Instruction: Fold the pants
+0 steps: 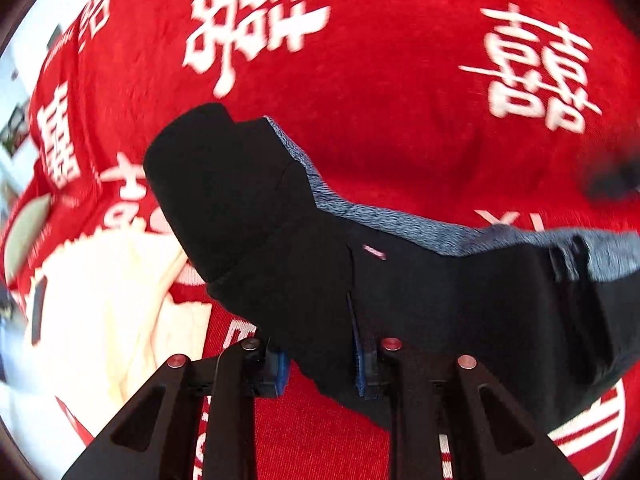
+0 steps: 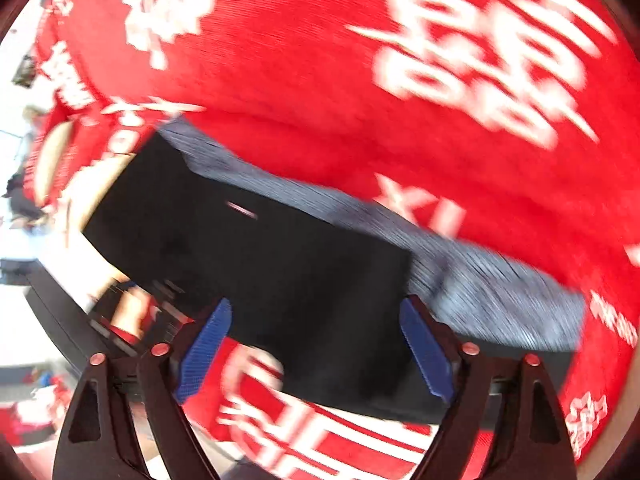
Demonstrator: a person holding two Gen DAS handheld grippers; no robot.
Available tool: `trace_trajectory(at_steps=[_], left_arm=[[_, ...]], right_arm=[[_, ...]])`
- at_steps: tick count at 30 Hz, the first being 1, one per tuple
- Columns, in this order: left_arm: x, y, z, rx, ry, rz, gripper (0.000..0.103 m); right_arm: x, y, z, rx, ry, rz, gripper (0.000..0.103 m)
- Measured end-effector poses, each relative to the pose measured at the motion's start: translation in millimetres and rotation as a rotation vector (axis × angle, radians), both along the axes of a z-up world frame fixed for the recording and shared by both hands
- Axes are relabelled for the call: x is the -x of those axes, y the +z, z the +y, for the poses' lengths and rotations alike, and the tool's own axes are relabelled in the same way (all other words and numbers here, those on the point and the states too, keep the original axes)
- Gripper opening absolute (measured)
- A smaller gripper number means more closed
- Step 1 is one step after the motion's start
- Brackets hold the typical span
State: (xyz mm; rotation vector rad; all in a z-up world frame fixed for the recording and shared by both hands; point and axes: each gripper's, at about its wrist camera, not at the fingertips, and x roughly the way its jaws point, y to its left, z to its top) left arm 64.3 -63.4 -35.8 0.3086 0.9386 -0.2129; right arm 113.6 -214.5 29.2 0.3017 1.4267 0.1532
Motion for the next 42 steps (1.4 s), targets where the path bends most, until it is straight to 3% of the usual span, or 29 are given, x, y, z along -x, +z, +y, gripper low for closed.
trace_trajectory(at_steps=[5,10,13,18,19,21,22,29,34,42], left_arm=[[5,6,-10,-0.024,-0.022,-0.013,0.025],[5,8,-18,-0.035,-0.033,-0.023,0.025],[10,12,-18,-0.041,-0.052,-0.037,0.025],[16,16,-20,-0.041,-0.064,-0.049,0.025],[17,17,-20,-0.040,-0.065,-0.051,0.025],[18,18,-21,-0.034,-0.067,-0.050,0.025],[18,18,-22,-0.022,-0.071,-0.037,0.025],[36,36,-43,-0.026,-0.147,-0.094,0.025],[52,65,-61,-0.009,-0.214,-0.119,0.025],[91,109,-122,0.017,-0.371,-0.171,0.025]], right_arm=[[-65,15,63,-0.085,0.147,0.063,0.101],[-110,12,118,-0.076,0.260,0.156,0.102],[-129,-1,151,0.013,0.310,0.217,0.102],[-139,-31,171,0.155,0.378,0.276,0.102],[-139,-37,171,0.174,0.390,0.286,0.097],[-135,-46,165,0.187,0.387,0.304,0.046],[-132,-48,158,0.153,0.365,0.313,0.030],[-108,-17,117,0.054,0.304,0.172,0.028],[-87,14,77,-0.045,0.215,0.094,0.028],[-29,69,-25,-0.251,0.070,-0.082,0.028]])
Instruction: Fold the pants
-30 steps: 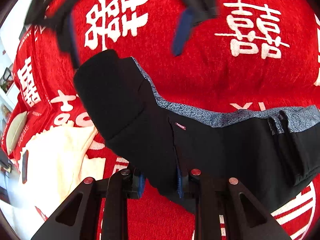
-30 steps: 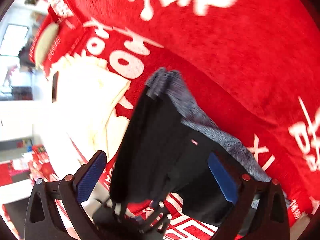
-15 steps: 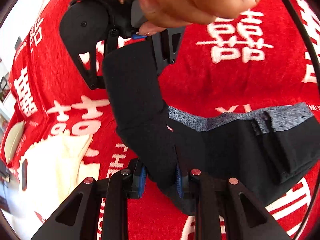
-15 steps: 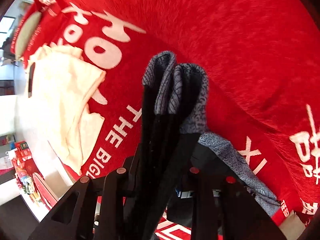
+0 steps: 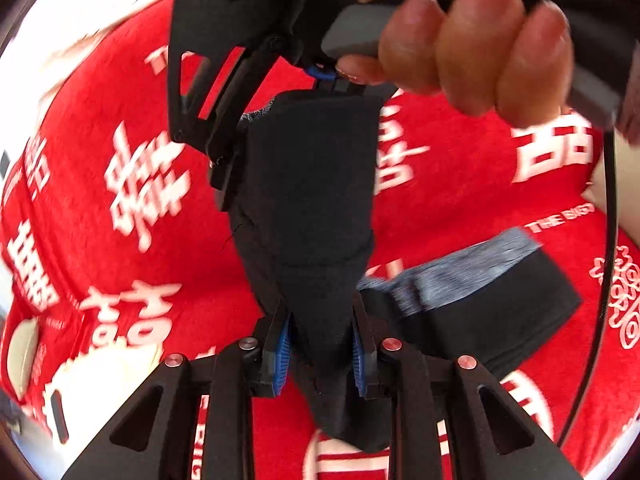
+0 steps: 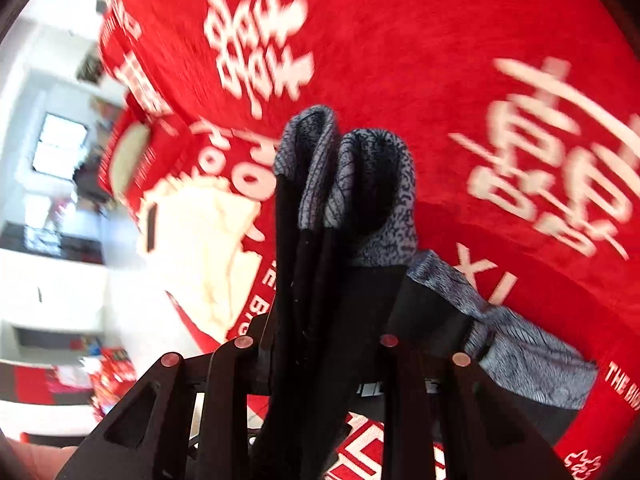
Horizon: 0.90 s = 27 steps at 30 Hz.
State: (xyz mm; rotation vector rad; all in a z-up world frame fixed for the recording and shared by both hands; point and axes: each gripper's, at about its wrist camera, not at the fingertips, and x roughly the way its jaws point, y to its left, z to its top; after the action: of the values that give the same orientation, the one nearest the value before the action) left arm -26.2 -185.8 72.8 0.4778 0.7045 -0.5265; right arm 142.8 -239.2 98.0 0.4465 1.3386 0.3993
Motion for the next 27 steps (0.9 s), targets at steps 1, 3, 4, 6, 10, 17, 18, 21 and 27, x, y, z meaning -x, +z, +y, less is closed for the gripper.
trace_trajectory(at_steps=[1,3,4,6,10,17,18,21,27], left_arm=[[6,2,-10,-0.001,-0.022,-0.002,0.025],[18,5,-31,-0.002,-0.070,0.000,0.025],[25,6,-41,-0.004,-0.096,0.000,0.025],[41,3,-63,-0.020,-0.158,-0.015,0.025],[70,-8,-104,-0.048,-0.257,-0.017,0.026],[106,-62,-165,-0.143,-0.361,0.067,0.026],[109,-73,-170,-0.167,-0.368,0.086,0.026],[116,-97,-177,-0.226,-0.372,0.127,0.026],[119,-113,-172,-0.299,-0.381,0.090,0.026]], right_arm=[[7,3,-12,-0.018,-0.023,-0.012,0.028],[28,7,-43,-0.053,-0.077,-0.044,0.028],[41,8,-63,-0.074,-0.108,-0.058,0.028],[62,6,-93,-0.118,-0.166,-0.068,0.028],[101,-8,-152,-0.181,-0.266,-0.071,0.028],[148,-82,-225,-0.214,-0.386,0.009,0.028],[152,-97,-230,-0.219,-0.399,0.028,0.028],[162,-147,-239,-0.261,-0.443,0.084,0.028],[170,-186,-236,-0.395,-0.520,0.071,0.028]])
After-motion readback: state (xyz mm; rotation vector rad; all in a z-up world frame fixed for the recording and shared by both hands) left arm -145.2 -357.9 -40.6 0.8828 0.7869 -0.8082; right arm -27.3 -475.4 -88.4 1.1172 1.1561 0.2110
